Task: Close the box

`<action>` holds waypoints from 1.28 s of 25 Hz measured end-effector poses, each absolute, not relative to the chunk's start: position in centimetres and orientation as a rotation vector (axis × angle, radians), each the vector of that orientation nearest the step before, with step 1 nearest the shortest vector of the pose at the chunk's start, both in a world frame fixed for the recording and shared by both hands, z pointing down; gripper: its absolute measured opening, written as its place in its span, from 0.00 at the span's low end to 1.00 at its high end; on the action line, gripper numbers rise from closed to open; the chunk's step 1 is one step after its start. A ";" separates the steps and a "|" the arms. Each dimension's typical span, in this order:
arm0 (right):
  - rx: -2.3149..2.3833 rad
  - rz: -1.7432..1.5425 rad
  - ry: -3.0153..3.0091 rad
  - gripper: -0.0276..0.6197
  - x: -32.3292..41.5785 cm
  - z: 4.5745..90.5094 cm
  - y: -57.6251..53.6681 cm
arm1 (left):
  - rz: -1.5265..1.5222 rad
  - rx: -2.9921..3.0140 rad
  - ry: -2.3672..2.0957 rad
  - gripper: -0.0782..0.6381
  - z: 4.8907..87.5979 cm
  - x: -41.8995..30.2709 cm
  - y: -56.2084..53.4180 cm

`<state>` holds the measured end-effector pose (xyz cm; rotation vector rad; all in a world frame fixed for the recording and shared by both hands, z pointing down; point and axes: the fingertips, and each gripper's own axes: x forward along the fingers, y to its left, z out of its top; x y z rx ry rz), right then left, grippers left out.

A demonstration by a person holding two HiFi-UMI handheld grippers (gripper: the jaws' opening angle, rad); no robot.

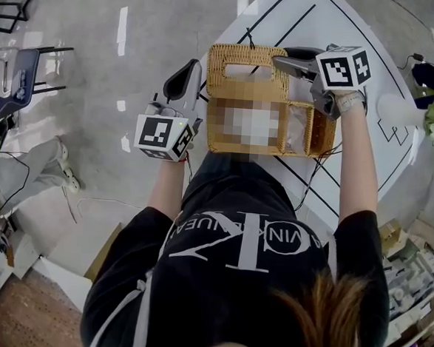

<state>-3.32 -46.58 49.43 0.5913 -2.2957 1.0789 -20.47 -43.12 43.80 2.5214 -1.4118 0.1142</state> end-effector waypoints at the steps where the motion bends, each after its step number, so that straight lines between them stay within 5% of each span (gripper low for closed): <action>1: 0.606 1.049 -2.304 0.32 -3.3 49.1 -46.6 | 0.109 2.527 -1.411 0.12 43.6 -20.5 -42.9; 19: 0.971 0.418 -2.429 0.23 -3.6 39.5 -42.8 | 0.047 2.607 -1.373 0.12 41.8 -22.4 -37.0; 32: 1.017 0.299 -2.506 0.16 -3.3 36.6 -38.4 | 0.000 2.628 -1.471 0.12 39.1 -23.5 -33.7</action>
